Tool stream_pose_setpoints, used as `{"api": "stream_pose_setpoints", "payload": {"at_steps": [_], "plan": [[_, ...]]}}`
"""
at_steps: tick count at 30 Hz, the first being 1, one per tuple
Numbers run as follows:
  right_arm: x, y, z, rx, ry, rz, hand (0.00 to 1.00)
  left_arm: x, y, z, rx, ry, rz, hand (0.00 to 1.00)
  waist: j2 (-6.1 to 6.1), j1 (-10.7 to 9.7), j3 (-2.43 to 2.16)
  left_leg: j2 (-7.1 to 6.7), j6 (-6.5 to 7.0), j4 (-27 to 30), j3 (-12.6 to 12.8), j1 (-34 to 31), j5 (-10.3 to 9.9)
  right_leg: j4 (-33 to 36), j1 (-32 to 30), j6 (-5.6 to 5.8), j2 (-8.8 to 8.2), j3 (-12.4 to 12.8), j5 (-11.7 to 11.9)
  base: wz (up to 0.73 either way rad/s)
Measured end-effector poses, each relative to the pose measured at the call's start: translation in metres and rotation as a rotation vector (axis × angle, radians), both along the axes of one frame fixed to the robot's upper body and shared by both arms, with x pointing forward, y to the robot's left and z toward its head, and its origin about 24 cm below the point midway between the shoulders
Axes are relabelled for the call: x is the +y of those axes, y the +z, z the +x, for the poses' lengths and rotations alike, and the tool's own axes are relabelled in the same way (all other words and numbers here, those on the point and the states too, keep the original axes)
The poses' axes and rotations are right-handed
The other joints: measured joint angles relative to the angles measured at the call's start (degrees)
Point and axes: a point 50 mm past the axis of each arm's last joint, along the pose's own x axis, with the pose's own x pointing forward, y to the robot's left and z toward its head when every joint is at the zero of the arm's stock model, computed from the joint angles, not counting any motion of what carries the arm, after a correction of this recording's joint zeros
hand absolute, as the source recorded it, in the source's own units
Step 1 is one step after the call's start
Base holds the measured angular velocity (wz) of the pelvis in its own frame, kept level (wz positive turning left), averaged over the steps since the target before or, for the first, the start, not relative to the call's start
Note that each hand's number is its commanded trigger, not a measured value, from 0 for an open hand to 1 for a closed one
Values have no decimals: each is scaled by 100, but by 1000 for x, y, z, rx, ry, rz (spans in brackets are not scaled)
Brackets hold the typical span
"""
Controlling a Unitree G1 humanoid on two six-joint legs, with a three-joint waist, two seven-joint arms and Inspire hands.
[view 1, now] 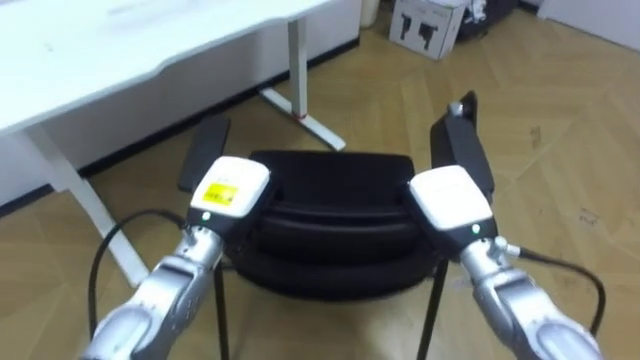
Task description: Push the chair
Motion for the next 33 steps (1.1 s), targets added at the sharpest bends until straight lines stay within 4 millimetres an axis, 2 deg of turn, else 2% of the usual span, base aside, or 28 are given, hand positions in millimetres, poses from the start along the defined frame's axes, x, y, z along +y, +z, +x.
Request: {"api": "stream_pose_setpoints", "payload": {"at_steps": [1, 2, 3, 4, 5, 6, 8, 9, 10, 11, 12, 13, 14, 15, 16, 18, 20, 21, 23, 25, 27, 28, 29, 30, 31, 32, 33], "plan": [[0, 0, 0, 2, 3, 2, 100, 0, 0, 0, -1, -2, -1, 100, -13, -39, -5, -14, -8, -15, -43, 45, -32, -324, -4, -18, 55, 20, 121, 44], [-1, 0, -1, 1, 10, 2, 100, 0, -1, 0, -3, -2, -2, 100, -22, -74, -13, -42, -35, -12, -147, 126, -107, -911, 20, -53, 135, 31, 437, 40], [-1, 0, -1, 1, 14, 1, 100, 1, -1, -1, -3, -2, -3, 100, -14, -112, -18, -42, -53, 2, -227, 175, -155, -1078, 57, -76, 172, 50, 631, 53], [-2, 0, -2, 8, 18, 1, 100, 3, -2, -2, 1, 1, 1, 100, -38, -194, -45, -18, -104, -10, -381, 260, -210, -1264, 189, -193, 265, 75, 936, 42], [-2, 0, -1, 11, 23, 1, 100, 3, -3, -2, -3, 1, -1, 100, -30, -178, -88, 6, -169, -75, -428, 365, -258, -1278, 301, -376, 350, 131, 1054, 41], [-3, 2, 1, 14, 22, -2, 100, 2, -3, -1, -5, 4, -5, 100, -22, -176, -86, 74, -228, -116, -487, 473, -322, -1246, 398, -439, 394, 64, 1064, 22], [-1, 3, 4, 29, 25, -9, 100, 3, -4, -1, -1, 11, -5, 100, 54, -169, -116, 227, -341, -163, -494, 603, -389, -1201, 535, -532, 500, -59, 933, 25], [-1, 4, 5, 34, 23, -7, 100, 3, -2, 1, -10, 10, -5, 100, 90, -163, -127, 311, -428, -110, -509, 645, -445, -1110, 571, -573, 541, -135, 758, 22], [-1, 4, 6, 33, 23, -6, 100, 3, -1, 2, -15, 9, -3, 100, 84, -148, -122, 341, -472, -49, -507, 656, -469, -1054, 576, -585, 559, -145, 669, 15], [1, 5, 7, 36, 24, -3, 100, 4, 0, 3, -18, 11, -2, 100, 57, -112, -102, 408, -545, 231, -486, 647, -510, -949, 630, -587, 603, -158, 482, 11], [2, 5, 9, 42, 28, -4, 100, 5, 1, 3, -16, 15, 2, 100, 39, -64, -50, 488, -555, 814, -461, 513, -507, -872, 765, -635, 612, -213, 331, 10], [2, 5, 9, 45, 30, -5, 100, 5, 1, 3, -13, 15, 0, 100, 27, -42, -11, 539, -587, 1150, -456, 417, -488, -820, 834, -649, 627, -246, 244, 10], [2, 5, 8, 50, 34, -5, 100, 6, 1, 2, -9, 17, 3, 100, 8, 16, 9, 670, -735, 1841, -383, 186, -400, -692, 901, -705, 654, -305, 73, 6], [2, 5, 9, 49, 36, -5, 100, 6, 1, 2, -9, 18, 3, 100, 17, 36, 11, 758, -833, 2162, -333, 62, -341, -637, 934, -743, 673, -348, 4, 16], [2, 5, 9, 48, 35, -2, 100, 6, 3, 3, -11, 17, 4, 100, 17, 30, 13, 943, -984, 2728, -276, -160, -174, -565, 1017, -842, 695, -491, -85, 34], [2, 6, 9, 45, 33, 2, 100, 6, 3, 4, -14, 18, 4, 100, -59, 72, 35, 1177, -977, 3327, -116, -402, 243, -471, 1170, -910, 701, -625, -284, 39], [1, 6, 9, 39, 29, 5, 100, 5, 5, 5, -24, 15, 1, 100, -117, 128, 39, 1314, -1003, 3489, 9, -538, 352, -495, 1268, -960, 684, -697, -380, 21], [1, 7, 11, 35, 27, 6, 100, 5, 6, 5, -31, 18, 0, 100, -141, 149, 41, 1421, -989, 3451, 2, -724, 297, -516, 1303, -989, 682, -748, -421, 17], [1, 8, 14, 38, 27, 3, 100, 5, 3, 4, -28, 26, 2, 100, -191, 172, 58, 1493, -999, 3195, -42, -1010, 225, -652, 1456, -1006, 673, -811, -442, 17], [1, 7, 14, 42, 27, 0, 100, 4, 4, 5, -38, 27, 0, 100, -278, 123, 52, 1474, -1013, 2553, -43, -1294, 233, -825, 1591, -982, 589, -941, -459, 29], [2, 8, 14, 29, 31, -6, 100, 4, 5, 4, -55, 33, -8, 100, -301, 160, 42, 1439, -1117, 1403, 47, -1498, 358, -1022, 1704, -962, 568, -1022, -472, 12], [1, 8, 14, 28, 30, -6, 100, 4, 5, 4, -58, 33, -5, 100, -303, 168, 41, 1401, -1136, 1060, 54, -1513, 455, -1067, 1732, -956, 568, -1056, -477, 0], [1, 9, 15, 25, 29, -6, 100, 3, 6, 4, -66, 33, -3, 100, -315, 223, 34, 1336, -1109, 423, 105, -1502, 706, -1096, 1753, -942, 567, -1064, -496, -10], [1, 10, 15, 22, 28, -5, 100, 3, 7, 4, -74, 34, -3, 100, -315, 323, 6, 1250, -1090, 62, 86, -1471, 1104, -1094, 1759, -922, 541, -1065, -534, -16], [1, 10, 15, 20, 29, -5, 100, 3, 8, 4, -76, 35, -4, 100, -312, 350, -13, 1194, -1076, -39, 61, -1467, 1257, -1111, 1760, -906, 530, -1096, -546, -7], [1, 12, 16, 6, 28, -3, 100, 3, 11, 5, -88, 36, -8, 100, -306, 339, -29, 1096, -1048, -182, -12, -1469, 1527, -1162, 1781, -880, 507, -1168, -561, 13], [1, 13, 16, 1, 26, -3, 100, 3, 13, 6, -93, 36, -7, 100, -344, 328, -37, 1053, -1045, -235, -4, -1467, 1584, -1173, 1782, -864, 475, -1204, -569, 31]]}}
